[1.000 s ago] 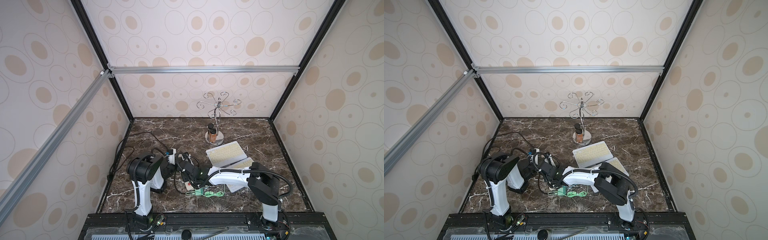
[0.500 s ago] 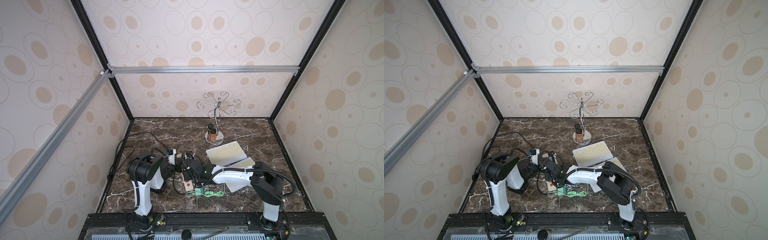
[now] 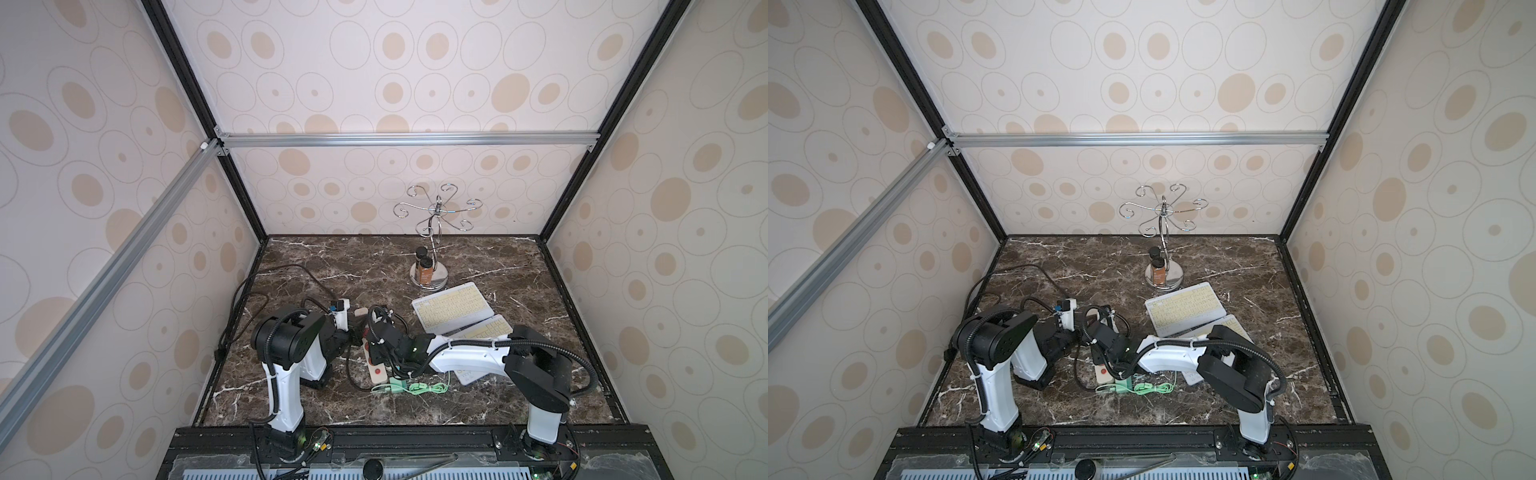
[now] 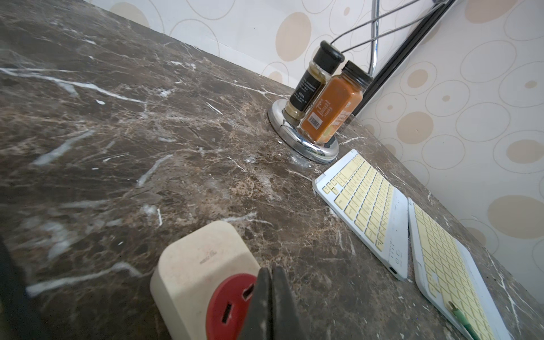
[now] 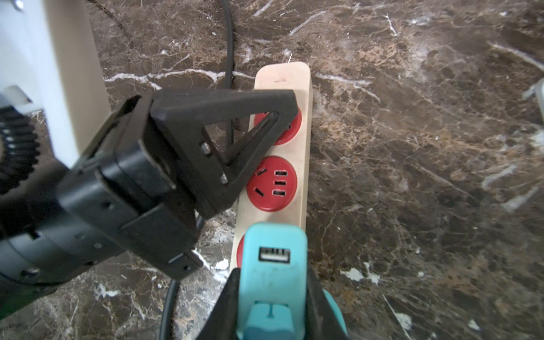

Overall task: Unplug the wireless keyboard
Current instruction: Remove the plug from the socket.

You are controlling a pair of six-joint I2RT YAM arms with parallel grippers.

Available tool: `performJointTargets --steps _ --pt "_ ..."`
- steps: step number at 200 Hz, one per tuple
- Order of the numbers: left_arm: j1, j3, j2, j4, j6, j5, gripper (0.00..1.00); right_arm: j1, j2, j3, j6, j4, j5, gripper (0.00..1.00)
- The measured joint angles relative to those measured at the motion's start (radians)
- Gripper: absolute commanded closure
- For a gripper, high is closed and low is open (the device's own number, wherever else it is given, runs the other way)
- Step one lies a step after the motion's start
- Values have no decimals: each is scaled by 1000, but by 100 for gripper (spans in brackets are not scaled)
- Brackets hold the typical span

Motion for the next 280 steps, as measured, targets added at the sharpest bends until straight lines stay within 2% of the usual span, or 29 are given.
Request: performJointTargets --steps 30,54,95,124,168,205,280 --pt "-3 0 -6 10 -5 -4 100 31 8 80 -37 -113 86 100" --pt "-3 0 -6 11 -7 -8 100 43 8 66 -59 -94 101 100" --pt "-6 2 -2 -6 -8 -7 100 -11 -35 -86 -6 100 -43 100" --pt "-6 3 -5 -11 -8 -11 100 -29 -42 -97 31 114 -89 100" --pt "-18 -5 -94 -130 -14 -60 100 -3 -34 -27 27 12 -16 100" --pt "-64 12 -166 -253 -12 -134 100 9 -34 -14 4 -23 31 100" --pt "-148 22 -201 -323 56 -174 100 19 -16 -3 -24 -49 45 100"
